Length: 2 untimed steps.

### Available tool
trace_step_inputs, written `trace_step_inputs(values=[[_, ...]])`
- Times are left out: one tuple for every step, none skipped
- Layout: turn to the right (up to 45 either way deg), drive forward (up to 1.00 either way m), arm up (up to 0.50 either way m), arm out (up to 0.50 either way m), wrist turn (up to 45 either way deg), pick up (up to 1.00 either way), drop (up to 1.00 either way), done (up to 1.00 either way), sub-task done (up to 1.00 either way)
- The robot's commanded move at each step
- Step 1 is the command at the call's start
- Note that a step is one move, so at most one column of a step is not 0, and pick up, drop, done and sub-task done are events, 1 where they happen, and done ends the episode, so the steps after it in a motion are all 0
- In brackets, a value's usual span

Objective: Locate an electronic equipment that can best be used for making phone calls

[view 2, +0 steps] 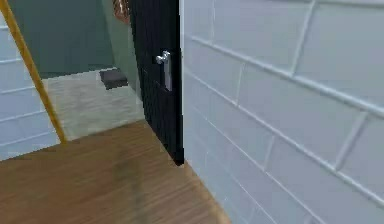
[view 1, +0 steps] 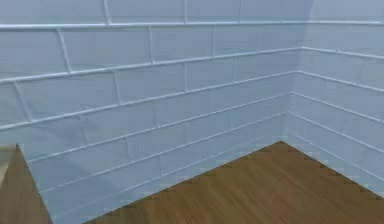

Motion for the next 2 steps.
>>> trace_step_inputs(values=[[-45.0,0.0,0.0,0.0,0.0,0.0,0.0,0.0,0.0],[-45.0,0.0,0.0,0.0,0.0,0.0,0.0,0.0,0.0]])
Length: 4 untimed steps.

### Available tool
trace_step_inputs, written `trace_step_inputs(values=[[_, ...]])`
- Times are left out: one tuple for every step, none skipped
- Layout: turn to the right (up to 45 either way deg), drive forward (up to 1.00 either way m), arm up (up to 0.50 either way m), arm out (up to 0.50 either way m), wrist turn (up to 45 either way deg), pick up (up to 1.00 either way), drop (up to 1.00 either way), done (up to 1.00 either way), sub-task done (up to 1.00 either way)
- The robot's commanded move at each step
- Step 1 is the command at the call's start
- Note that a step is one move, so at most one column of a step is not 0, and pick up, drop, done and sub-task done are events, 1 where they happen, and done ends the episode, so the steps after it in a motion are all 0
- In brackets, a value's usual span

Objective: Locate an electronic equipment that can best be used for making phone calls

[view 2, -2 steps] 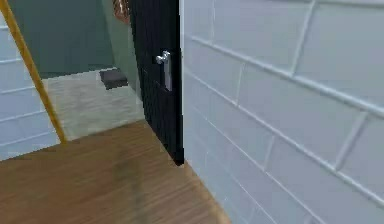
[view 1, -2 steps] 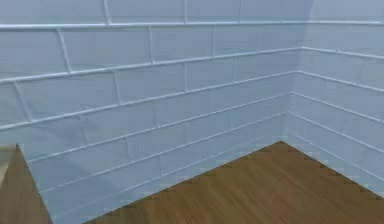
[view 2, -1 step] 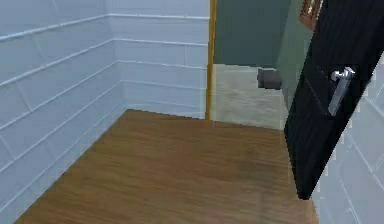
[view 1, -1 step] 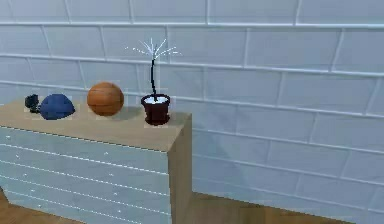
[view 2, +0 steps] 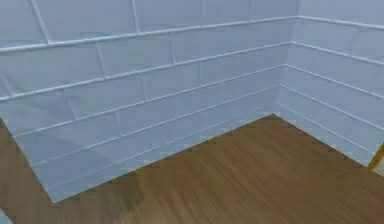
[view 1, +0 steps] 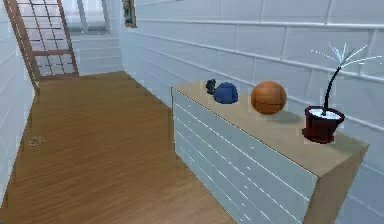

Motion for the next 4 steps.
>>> trace_step_inputs(values=[[-30.0,0.0,0.0,0.0,0.0,0.0,0.0,0.0,0.0],[0.0,1.0,0.0,0.0,0.0,0.0,0.0,0.0,0.0],[0.0,1.0,0.0,0.0,0.0,0.0,0.0,0.0,0.0],[-3.0,0.0,0.0,0.0,0.0,0.0,0.0,0.0,0.0]])
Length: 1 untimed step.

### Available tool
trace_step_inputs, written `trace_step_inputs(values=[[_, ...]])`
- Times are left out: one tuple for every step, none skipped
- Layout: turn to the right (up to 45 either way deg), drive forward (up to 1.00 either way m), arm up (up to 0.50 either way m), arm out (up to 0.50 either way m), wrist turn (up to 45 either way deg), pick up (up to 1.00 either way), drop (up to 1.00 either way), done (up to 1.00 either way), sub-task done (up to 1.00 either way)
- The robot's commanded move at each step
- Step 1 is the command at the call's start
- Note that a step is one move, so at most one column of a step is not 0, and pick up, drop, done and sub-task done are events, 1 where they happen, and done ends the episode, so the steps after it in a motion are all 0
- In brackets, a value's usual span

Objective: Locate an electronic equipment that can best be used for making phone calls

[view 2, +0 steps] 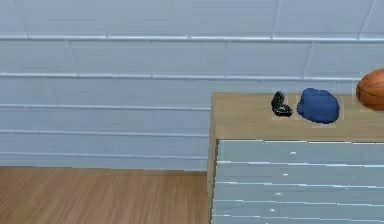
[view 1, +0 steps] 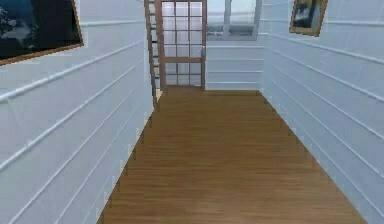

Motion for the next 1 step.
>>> trace_step_inputs(values=[[0.0,1.0,0.0,0.0,0.0,0.0,0.0,0.0,0.0]])
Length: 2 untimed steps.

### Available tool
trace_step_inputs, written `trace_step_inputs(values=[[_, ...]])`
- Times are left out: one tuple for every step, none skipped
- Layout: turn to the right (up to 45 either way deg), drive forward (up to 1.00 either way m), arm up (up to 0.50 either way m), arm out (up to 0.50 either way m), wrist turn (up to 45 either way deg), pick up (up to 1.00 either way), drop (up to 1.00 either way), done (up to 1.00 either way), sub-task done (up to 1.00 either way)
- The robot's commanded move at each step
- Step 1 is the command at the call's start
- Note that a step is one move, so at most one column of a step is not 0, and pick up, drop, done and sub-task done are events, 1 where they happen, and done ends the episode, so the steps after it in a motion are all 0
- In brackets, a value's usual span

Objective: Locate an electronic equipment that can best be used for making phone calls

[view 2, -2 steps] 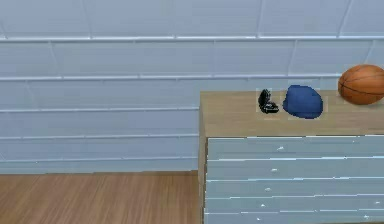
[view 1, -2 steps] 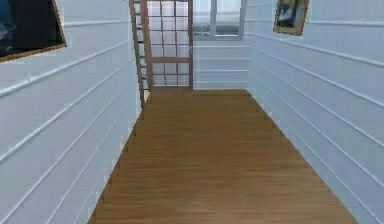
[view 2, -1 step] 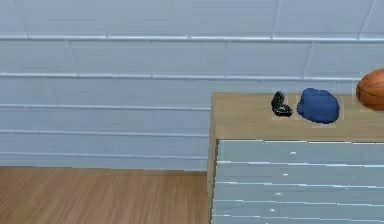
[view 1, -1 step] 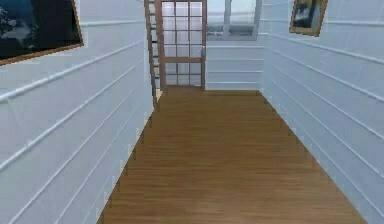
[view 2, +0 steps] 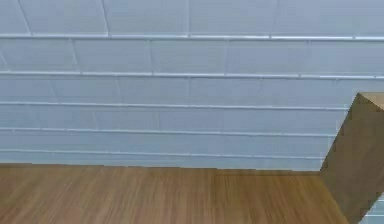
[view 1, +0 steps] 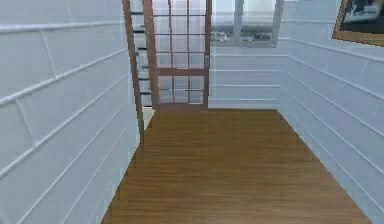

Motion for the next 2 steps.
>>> trace_step_inputs(values=[[0.0,1.0,0.0,0.0,0.0,0.0,0.0,0.0,0.0],[0.0,1.0,0.0,0.0,0.0,0.0,0.0,0.0,0.0]])
